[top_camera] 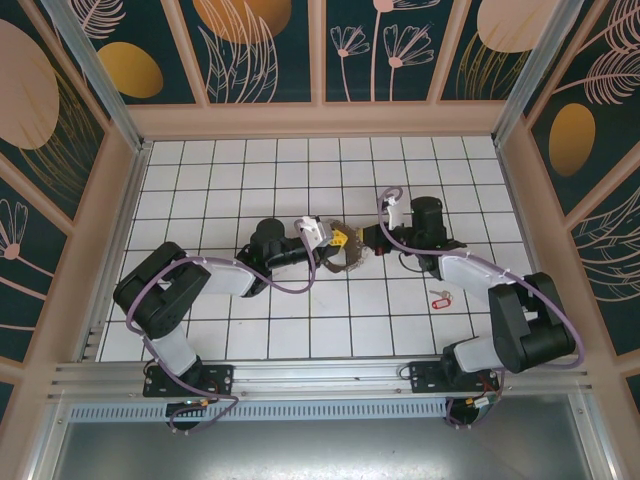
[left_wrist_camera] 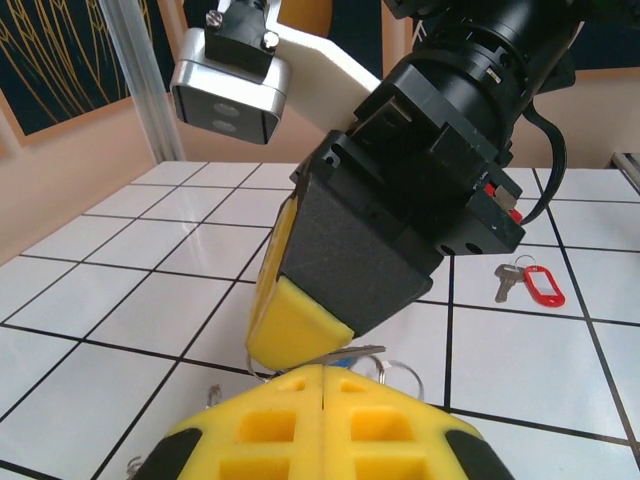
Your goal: Put the keys on the keyring
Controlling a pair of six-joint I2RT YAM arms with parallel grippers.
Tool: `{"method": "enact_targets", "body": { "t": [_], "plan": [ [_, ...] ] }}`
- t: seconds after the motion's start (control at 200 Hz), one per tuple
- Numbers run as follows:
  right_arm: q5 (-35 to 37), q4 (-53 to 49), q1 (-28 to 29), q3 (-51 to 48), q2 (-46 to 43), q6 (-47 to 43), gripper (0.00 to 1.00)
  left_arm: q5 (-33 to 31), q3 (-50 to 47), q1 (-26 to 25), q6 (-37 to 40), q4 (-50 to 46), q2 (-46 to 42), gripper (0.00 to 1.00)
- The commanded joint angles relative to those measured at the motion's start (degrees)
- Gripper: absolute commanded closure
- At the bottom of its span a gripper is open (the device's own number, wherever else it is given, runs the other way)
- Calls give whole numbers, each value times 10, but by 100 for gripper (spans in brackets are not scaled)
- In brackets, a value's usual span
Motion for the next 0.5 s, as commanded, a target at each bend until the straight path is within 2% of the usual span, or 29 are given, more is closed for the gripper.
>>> {"method": "enact_targets", "body": {
  "t": [0.0,0.165,0.25,0.325,0.495],
  "plan": [
    [-37,6,1,19,-20,9,100,-7,9,2,9,2,7,100],
    [-36,-13,4,25,-39,-30,100,-75,3,2,11,-21,1,97],
    [-34,-24,13,25,-47,-65,100,-102,5,2,17,-35,-1,86],
    [-21,-28,23,22,-54,-91,100,-102,16,2,36,-68,1,81],
    [-13,-26,35,19,-59,-129,100,-60,50,2,68,-136,11,78]
  ]
}}
